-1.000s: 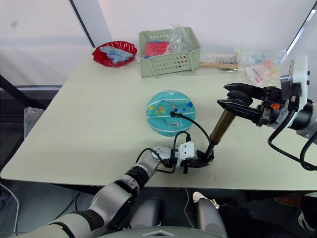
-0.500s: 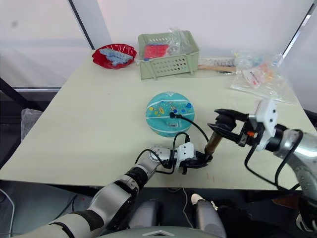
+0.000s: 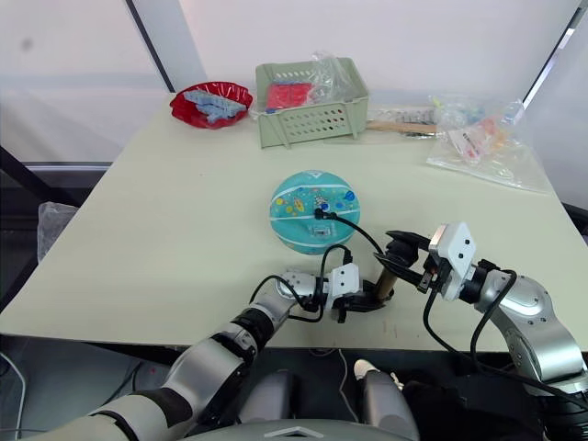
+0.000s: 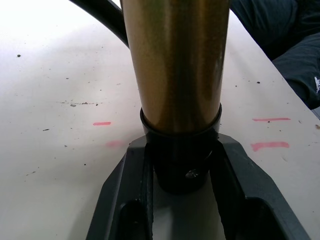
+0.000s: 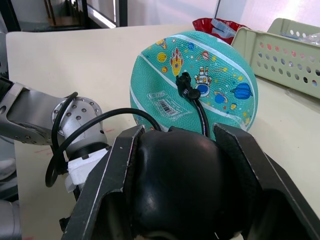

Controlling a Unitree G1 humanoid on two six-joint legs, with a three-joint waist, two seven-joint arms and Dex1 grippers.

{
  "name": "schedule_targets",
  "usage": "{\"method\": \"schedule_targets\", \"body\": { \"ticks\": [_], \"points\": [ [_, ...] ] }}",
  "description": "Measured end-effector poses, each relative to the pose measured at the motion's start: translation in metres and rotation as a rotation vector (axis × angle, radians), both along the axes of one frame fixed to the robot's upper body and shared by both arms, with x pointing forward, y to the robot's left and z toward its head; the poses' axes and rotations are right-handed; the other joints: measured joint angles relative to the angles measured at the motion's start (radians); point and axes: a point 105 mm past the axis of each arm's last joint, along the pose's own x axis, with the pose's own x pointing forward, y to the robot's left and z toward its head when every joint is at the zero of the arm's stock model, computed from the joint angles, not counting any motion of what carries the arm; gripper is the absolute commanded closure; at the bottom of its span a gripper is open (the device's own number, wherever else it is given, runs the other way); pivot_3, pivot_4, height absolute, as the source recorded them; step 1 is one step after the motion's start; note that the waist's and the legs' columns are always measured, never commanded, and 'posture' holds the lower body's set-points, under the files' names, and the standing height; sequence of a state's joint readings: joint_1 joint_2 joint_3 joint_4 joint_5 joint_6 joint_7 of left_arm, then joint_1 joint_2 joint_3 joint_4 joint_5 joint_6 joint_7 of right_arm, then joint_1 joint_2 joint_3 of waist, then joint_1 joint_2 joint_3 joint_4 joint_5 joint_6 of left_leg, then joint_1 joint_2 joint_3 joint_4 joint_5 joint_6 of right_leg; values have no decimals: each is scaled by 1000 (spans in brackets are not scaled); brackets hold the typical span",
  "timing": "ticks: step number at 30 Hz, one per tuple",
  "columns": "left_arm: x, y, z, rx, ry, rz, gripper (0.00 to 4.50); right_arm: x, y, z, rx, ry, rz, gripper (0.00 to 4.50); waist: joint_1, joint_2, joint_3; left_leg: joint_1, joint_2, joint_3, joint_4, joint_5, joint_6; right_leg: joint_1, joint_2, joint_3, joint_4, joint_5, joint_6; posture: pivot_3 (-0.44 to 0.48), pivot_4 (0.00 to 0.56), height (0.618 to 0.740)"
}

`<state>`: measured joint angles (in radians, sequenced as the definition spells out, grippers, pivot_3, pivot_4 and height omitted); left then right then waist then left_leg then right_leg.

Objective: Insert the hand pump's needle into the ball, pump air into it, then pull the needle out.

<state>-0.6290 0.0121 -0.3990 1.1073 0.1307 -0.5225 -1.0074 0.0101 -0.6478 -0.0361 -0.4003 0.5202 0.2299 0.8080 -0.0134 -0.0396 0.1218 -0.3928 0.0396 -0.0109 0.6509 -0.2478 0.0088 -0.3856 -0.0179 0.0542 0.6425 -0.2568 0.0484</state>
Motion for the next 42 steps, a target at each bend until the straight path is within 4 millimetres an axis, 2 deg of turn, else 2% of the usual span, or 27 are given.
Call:
{"method": "schedule_targets", "body": {
  "ticks": [4, 8, 9, 10, 12, 14, 16, 20, 23, 27, 35, 41, 42],
  "points": [
    [0, -1, 2, -7, -2, -3, 3419, 0, -3, 13, 9, 21, 9, 2713, 0, 6, 4, -1, 0, 0, 0, 0, 0, -1, 0, 1, 0, 0, 0, 0, 150, 736],
    [0, -1, 3, -14, -10, -9, 3419, 1, -10, 53, 24, 15, 44, 2713, 0, 7, 9, -3, -1, 0, 0, 0, 0, -2, 0, 0, 0, 2, -3, 0, 150, 736],
    [0, -2, 4, -16, -15, -13, 3419, 1, -13, 72, 41, 6, 58, 2713, 0, 8, 11, -4, -1, 0, 0, 0, 0, -3, 0, 0, 0, 2, -3, 0, 150, 736],
    [0, -2, 5, -17, -16, -14, 3419, 1, -14, 79, 47, -1, 62, 2713, 0, 9, 12, -5, -1, 0, 0, 0, 0, -3, 0, 0, 0, 2, -3, 0, 150, 736],
    [-1, -2, 5, -18, -18, -23, 3419, -4, -19, 106, 45, -13, 83, 2713, 1, 8, 14, -6, -1, 0, -1, 0, 0, -4, 0, 0, 0, 2, -4, 0, 150, 736],
    [-1, -2, 5, -17, -17, -27, 3419, -7, -22, 120, 38, -31, 89, 2713, 2, 7, 14, -6, -2, 0, -2, 0, 0, -5, 0, 0, -1, 2, -4, 0, 150, 736],
    [-1, -2, 5, -17, -18, -26, 3419, -9, -22, 130, 31, -37, 99, 2713, 1, 7, 14, -6, -2, 0, -2, 0, 0, -5, 0, 0, -1, 2, -4, 0, 150, 736],
    [-1, -2, 5, -17, -19, -25, 3419, -8, -23, 130, 36, 0, 90, 2713, 1, 7, 14, -6, -1, 1, -2, 0, 0, -5, 0, 0, -1, 2, -4, 0, 150, 736],
    [-2, -2, 5, -15, -19, -30, 3419, -9, -25, 125, 16, -6, 71, 2713, 3, 5, 13, -6, -1, 0, -2, 0, 0, -5, 0, 0, -1, 2, -4, 0, 150, 736],
    [-2, 0, 3, -9, -16, -23, 3419, -12, -22, 97, -34, -22, 63, 2713, 2, -1, 7, -4, -1, 0, -3, 0, 0, -4, 1, -1, -1, 1, -2, 0, 150, 736],
    [-3, 3, -1, 0, -10, -9, 3419, -8, -4, 32, -26, -34, 30, 2713, -1, -7, -1, 1, 1, -1, -4, 0, 0, 0, 2, -3, -1, -2, -3, 0, 150, 736],
    [-3, 3, -3, -2, -7, 1, 3419, -7, 0, -9, -42, -27, -2, 2713, -1, -6, -2, 7, 1, 0, -5, 0, 0, 5, 1, -2, -1, -3, -4, 0, 150, 736],
    [-4, 3, -3, -2, -7, 2, 3419, -7, 0, -10, -40, -29, -4, 2713, -1, -5, -2, 8, 1, -1, -5, 0, 0, 6, 1, -2, -1, -3, -4, 0, 150, 736]
  ]
}}
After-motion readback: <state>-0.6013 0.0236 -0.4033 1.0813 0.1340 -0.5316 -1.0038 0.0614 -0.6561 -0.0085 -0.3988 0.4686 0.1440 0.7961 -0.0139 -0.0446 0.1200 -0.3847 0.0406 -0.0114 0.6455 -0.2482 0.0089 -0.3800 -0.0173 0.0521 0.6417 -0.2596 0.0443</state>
